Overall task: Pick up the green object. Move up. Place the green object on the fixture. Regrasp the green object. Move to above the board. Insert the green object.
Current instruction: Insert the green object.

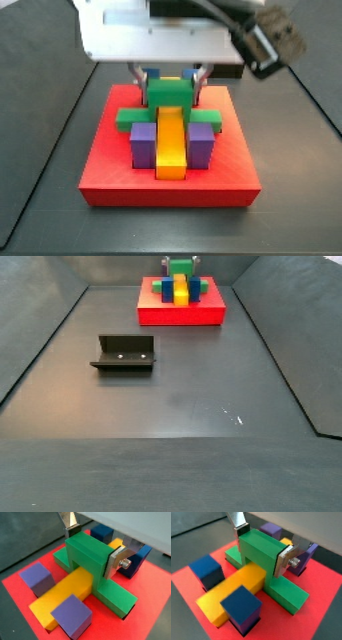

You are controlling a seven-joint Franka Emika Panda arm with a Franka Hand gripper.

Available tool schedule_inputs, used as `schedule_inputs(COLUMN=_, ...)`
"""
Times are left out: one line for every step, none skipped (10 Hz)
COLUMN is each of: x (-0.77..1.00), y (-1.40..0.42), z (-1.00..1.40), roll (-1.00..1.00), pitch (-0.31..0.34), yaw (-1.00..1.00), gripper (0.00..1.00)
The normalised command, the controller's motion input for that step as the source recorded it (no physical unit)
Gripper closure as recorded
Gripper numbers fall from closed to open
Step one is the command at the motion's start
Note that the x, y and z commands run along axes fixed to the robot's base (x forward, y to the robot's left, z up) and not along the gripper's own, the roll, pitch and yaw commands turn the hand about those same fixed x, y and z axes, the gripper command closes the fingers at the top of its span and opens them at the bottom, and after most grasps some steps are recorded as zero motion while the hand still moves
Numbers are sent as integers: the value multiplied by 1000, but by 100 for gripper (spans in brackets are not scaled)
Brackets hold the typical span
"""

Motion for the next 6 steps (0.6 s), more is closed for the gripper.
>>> schedule_inputs(x=154, y=-69, z=-654, roll=0, pitch=0, yaw=0, gripper=100)
schedule_inputs(x=194, y=-77, z=-666, roll=0, pitch=0, yaw=0, gripper=100)
schedule_inputs(x=160, y=-69, z=-706, roll=6, pitch=0, yaw=0, gripper=100)
schedule_inputs(x=123, y=-97, z=-680, roll=0, pitch=0, yaw=0, gripper=100)
schedule_inputs(x=0, y=0, z=0, roll=34, pitch=0, yaw=0, gripper=100)
schedule_inputs(x=0, y=0, z=0, roll=0, pitch=0, yaw=0, gripper=100)
